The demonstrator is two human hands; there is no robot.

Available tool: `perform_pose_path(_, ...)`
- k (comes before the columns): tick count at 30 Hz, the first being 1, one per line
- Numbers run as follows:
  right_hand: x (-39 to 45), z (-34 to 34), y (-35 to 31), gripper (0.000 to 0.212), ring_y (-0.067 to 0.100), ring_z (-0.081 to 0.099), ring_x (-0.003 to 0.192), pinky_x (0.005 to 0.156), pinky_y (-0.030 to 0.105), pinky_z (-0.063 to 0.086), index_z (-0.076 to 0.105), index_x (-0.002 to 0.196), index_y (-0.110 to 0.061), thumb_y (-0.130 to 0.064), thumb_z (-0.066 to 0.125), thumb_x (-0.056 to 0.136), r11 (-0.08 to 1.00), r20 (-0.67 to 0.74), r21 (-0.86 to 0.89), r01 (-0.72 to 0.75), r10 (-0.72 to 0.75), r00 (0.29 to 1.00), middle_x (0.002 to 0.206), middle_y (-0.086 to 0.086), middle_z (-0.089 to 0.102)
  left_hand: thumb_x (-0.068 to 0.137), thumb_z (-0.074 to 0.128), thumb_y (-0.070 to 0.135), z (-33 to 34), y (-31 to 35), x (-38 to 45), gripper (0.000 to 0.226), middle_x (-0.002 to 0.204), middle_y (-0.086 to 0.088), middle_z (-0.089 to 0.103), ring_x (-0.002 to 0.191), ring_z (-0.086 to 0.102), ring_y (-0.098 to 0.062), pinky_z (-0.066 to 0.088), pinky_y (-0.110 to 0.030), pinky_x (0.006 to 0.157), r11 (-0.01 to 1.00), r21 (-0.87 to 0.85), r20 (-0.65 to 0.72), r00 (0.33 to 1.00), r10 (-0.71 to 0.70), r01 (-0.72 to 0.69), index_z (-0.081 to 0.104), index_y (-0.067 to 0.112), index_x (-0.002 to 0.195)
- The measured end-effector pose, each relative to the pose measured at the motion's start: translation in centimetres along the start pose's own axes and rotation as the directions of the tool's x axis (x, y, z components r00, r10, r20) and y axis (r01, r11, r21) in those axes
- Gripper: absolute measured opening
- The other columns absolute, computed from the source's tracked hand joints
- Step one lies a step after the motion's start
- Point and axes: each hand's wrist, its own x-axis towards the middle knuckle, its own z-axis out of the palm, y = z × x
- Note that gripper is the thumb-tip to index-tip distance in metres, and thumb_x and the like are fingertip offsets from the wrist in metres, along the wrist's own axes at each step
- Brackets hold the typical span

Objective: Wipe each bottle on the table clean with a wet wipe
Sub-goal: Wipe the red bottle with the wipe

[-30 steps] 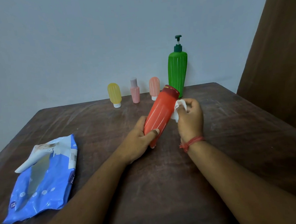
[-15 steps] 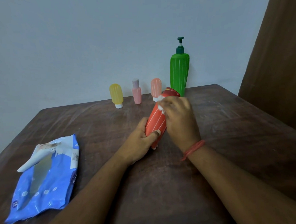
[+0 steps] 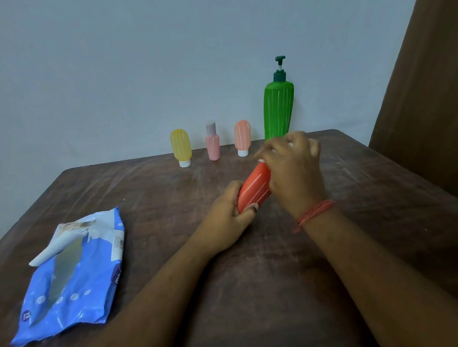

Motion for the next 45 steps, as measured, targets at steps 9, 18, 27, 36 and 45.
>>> perform_pose_path(9, 0.3, -0.8, -0.3, 0.024, 0.027, 0.050, 0.104, 0.088, 0.043, 0.035, 0.077, 0.099, -0.021, -0.017, 0.060, 0.083, 0.999, 0.116, -0.018, 0.048, -0.046, 0.992, 0.104, -0.004, 0.071, 0.096, 0.065, 0.024, 0.0, 0.0, 0.1, 0.038, 0.104, 0.013, 0.055, 0.087, 0.058, -0.002, 0.044, -0.008, 0.068, 1.000, 0.013, 0.021, 0.999, 0.027, -0.027, 0.044, 0.022, 0.128)
perform_pose_path(18, -0.6, 0.6, 0.0, 0.030, 0.028, 0.054, 0.103, 0.086, 0.043, 0.042, 0.075, 0.109, -0.018, -0.006, 0.068, 0.082, 0.994, -0.020, 0.064, 0.090, -0.089, 0.996, 0.112, -0.002, 0.071, 0.097, 0.063, 0.026, 0.0, -0.6, 0.3, 0.031, 0.100, 0.005, 0.059, 0.080, 0.058, -0.008, 0.050, -0.023, 0.068, 0.998, -0.067, 0.008, 1.000, 0.005, -0.004, 0.046, 0.023, 0.123)
perform_pose_path(27, -1.0, 2.3, 0.9, 0.032, 0.028, 0.057, 0.094, 0.087, 0.039, 0.051, 0.072, 0.118, -0.007, -0.004, 0.055, 0.091, 0.953, -0.186, 0.245, 0.178, -0.135, 0.973, 0.114, 0.005, 0.071, 0.100, 0.059, 0.021, -0.1, -0.6, 0.4, 0.023, 0.093, -0.006, 0.061, 0.062, 0.060, -0.009, 0.050, -0.022, 0.056, 0.973, -0.218, -0.022, 0.996, -0.084, 0.077, 0.049, 0.019, 0.120)
perform_pose_path(36, -0.8, 2.7, 0.8, 0.031, 0.026, 0.054, 0.099, 0.088, 0.036, 0.051, 0.071, 0.120, -0.006, 0.001, 0.060, 0.091, 0.950, -0.204, 0.300, 0.083, -0.021, 0.979, 0.119, 0.006, 0.069, 0.101, 0.058, 0.025, -0.1, -0.8, 0.5, 0.018, 0.094, -0.008, 0.063, 0.067, 0.064, -0.020, 0.055, -0.041, 0.067, 0.967, -0.237, -0.032, 0.994, -0.100, 0.090, 0.049, 0.027, 0.116)
perform_pose_path(45, -0.2, 1.8, 0.2, 0.025, 0.026, 0.051, 0.103, 0.073, 0.037, 0.053, 0.074, 0.108, -0.015, -0.018, 0.055, 0.093, 0.979, -0.121, 0.202, 0.025, -0.001, 0.993, 0.112, 0.008, 0.060, 0.099, 0.061, 0.026, 0.0, -0.8, 0.3, 0.029, 0.102, -0.007, 0.062, 0.072, 0.066, -0.019, 0.056, -0.035, 0.066, 0.988, -0.140, -0.005, 0.998, -0.065, 0.064, 0.048, 0.022, 0.124)
